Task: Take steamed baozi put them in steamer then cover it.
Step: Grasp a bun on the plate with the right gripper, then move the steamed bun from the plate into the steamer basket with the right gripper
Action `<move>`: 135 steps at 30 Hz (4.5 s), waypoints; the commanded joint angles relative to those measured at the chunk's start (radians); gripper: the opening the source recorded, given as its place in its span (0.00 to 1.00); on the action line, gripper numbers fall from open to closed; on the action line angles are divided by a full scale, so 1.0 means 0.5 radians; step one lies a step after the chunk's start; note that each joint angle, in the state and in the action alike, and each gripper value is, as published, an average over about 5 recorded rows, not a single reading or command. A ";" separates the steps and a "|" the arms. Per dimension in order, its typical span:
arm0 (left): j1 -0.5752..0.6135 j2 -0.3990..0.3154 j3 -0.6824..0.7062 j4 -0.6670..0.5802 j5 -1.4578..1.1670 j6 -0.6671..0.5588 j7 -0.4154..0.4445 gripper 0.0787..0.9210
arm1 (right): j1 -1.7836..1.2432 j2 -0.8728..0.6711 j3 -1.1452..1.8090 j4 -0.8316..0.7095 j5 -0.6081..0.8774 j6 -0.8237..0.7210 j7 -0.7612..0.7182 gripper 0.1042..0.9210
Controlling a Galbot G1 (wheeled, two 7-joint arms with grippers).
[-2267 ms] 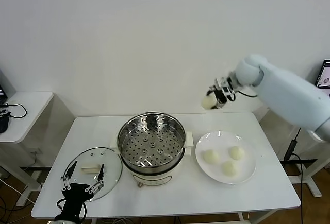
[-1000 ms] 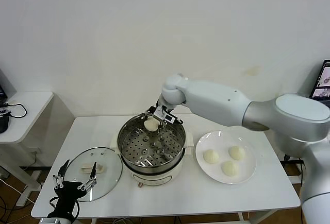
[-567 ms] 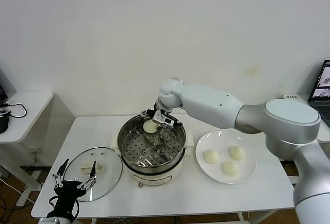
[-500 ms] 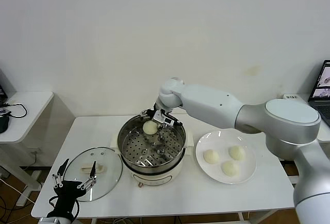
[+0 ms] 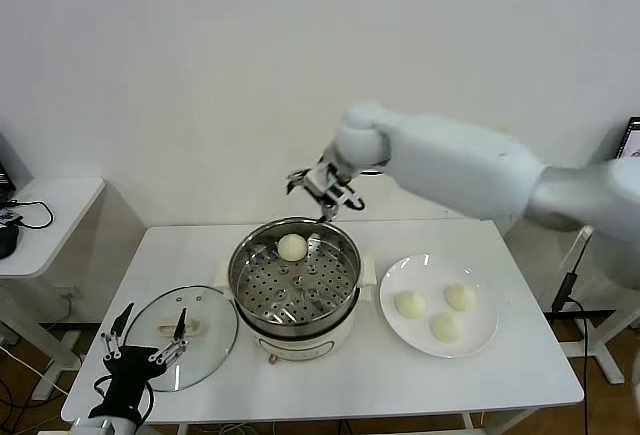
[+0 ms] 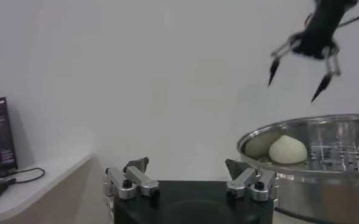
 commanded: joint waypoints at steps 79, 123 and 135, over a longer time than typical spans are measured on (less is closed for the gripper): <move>-0.055 0.080 -0.096 0.116 -0.086 0.043 0.005 0.88 | -0.753 -0.667 0.467 0.122 -0.212 -0.631 -0.064 0.60; -0.110 0.112 -0.141 0.088 -0.141 0.073 -0.021 0.88 | -0.498 0.638 -0.023 -0.149 0.931 -1.309 0.550 0.64; -0.097 0.101 -0.139 0.082 -0.139 0.069 -0.021 0.88 | -0.557 0.747 0.019 -0.297 0.817 -1.288 0.569 0.66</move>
